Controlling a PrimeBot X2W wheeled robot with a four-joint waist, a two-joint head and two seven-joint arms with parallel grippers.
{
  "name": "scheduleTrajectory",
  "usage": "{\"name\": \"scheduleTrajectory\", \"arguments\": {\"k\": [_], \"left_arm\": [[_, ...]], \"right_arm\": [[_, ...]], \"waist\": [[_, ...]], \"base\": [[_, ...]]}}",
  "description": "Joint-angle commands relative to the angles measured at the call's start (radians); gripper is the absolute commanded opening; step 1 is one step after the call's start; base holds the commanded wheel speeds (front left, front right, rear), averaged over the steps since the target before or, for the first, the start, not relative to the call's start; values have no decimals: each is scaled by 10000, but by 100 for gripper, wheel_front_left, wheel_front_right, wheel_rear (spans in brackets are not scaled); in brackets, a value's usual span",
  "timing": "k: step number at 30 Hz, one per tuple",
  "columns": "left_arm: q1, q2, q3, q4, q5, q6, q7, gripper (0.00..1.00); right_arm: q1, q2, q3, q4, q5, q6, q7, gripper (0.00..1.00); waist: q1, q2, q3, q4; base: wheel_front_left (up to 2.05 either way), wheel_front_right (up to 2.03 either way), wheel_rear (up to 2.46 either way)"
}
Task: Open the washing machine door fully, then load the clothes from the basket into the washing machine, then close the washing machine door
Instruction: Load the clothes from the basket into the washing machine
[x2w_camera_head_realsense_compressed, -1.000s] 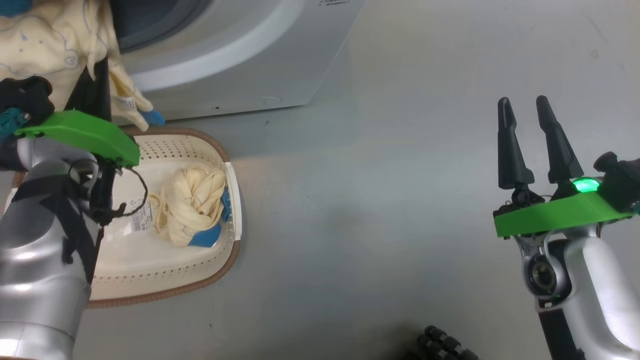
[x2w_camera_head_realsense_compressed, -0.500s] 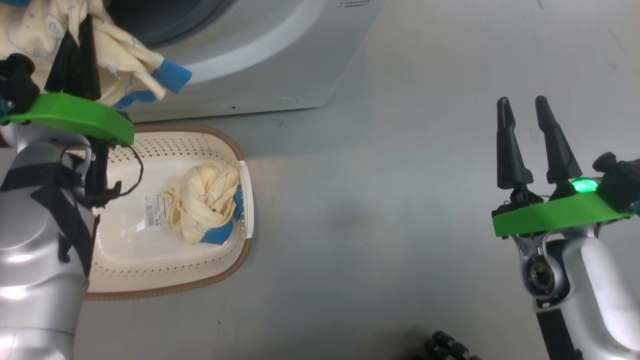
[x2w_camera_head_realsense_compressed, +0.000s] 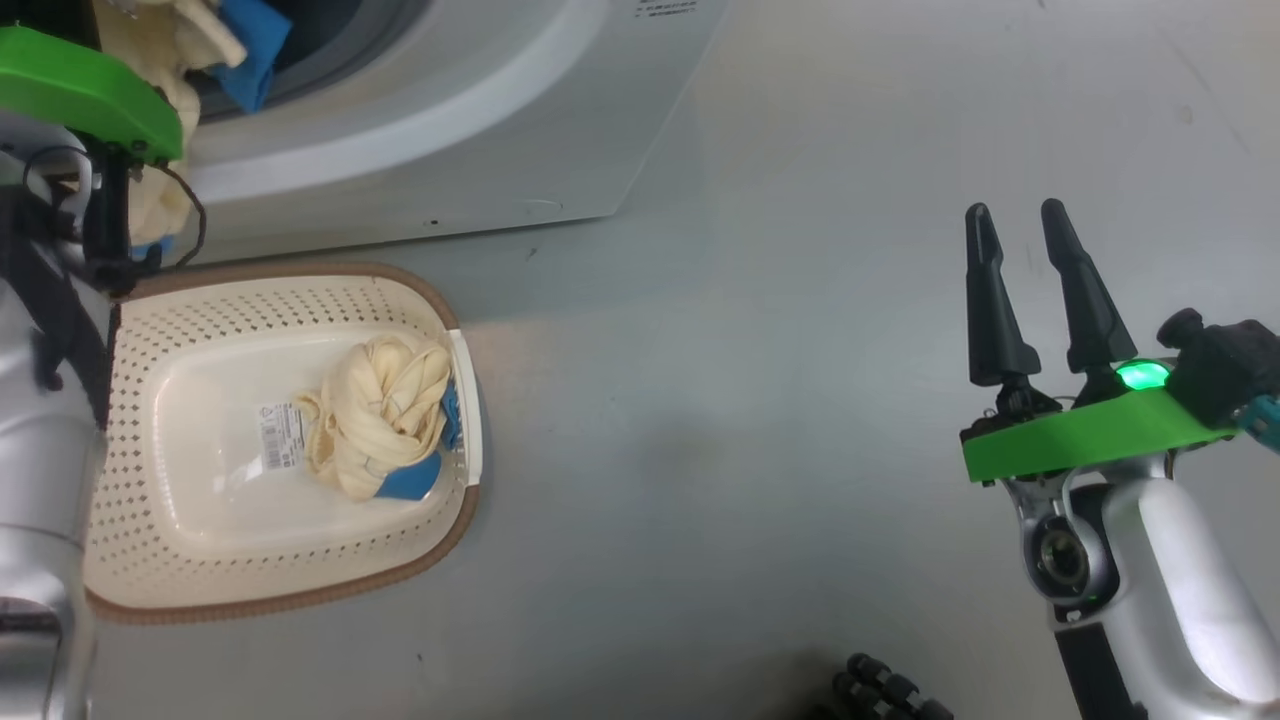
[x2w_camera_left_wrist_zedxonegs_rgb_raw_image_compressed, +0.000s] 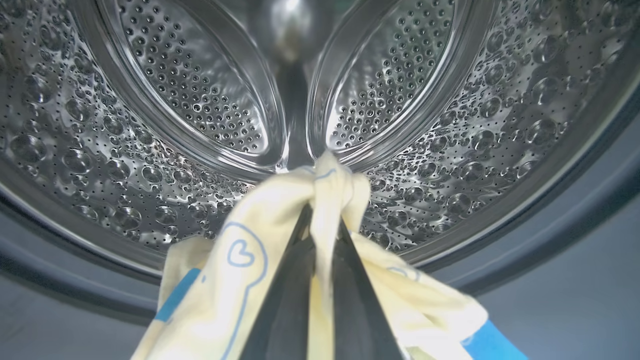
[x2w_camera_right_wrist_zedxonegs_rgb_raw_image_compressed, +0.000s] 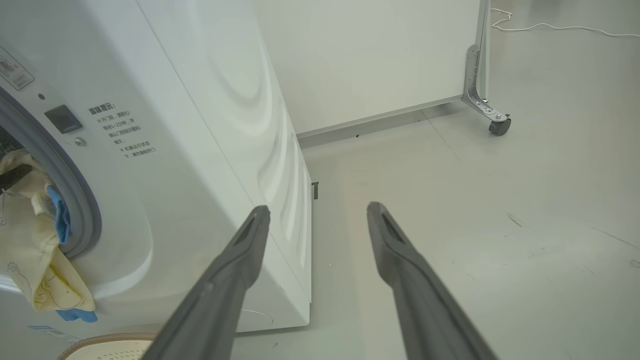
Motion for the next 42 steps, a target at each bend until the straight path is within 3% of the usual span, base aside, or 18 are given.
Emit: {"name": "scheduleTrajectory", "arguments": {"k": [1, 10, 16, 20, 25, 28, 31, 42], "left_arm": [[-440, 470, 97, -61, -63, 6, -27, 0], [-1796, 769, -747, 1690, -369, 6, 140, 0], [-2586, 1132, -1175, 2150, -323, 6, 31, 0], [-3067, 1478, -1185, 1586, -112, 14, -56, 0], [-3049, 1860, -525, -565, 302, 340, -63, 0], [-2650, 1929, 5, -1614, 573, 442, -64, 0], [-2266, 1887, 240, -1798, 724, 431, -64, 0], [-2159, 1565, -44, 1025, 894, 81, -65, 0]], "right_arm": [[-52, 11, 192, -249, 59, 16, -65, 100], [-107, 60, 556, -224, 126, 16, -65, 100], [-128, 77, 804, -194, 180, 16, -65, 100], [-142, 84, 841, -221, 210, 16, -65, 100], [-236, 88, 823, -302, 311, 16, -65, 100], [-314, 89, 839, -326, 388, 16, -65, 100], [-356, 89, 870, -317, 430, 16, -65, 100], [-397, 90, 969, -242, 461, 16, -65, 100]], "waist": [[0, 0, 12, -67], [0, 0, 174, -501], [0, 0, 291, -780], [0, 0, 446, -880], [0, 0, 695, -923], [0, 0, 802, -938], [0, 0, 833, -934], [0, 0, 747, -876]], "base": [[0, 0, 0], [0, 0, 0], [0, 0, 0], [0, 0, 0], [0, 0, 0], [0, 0, 0], [0, 0, 0], [0, 0, 0]]}}
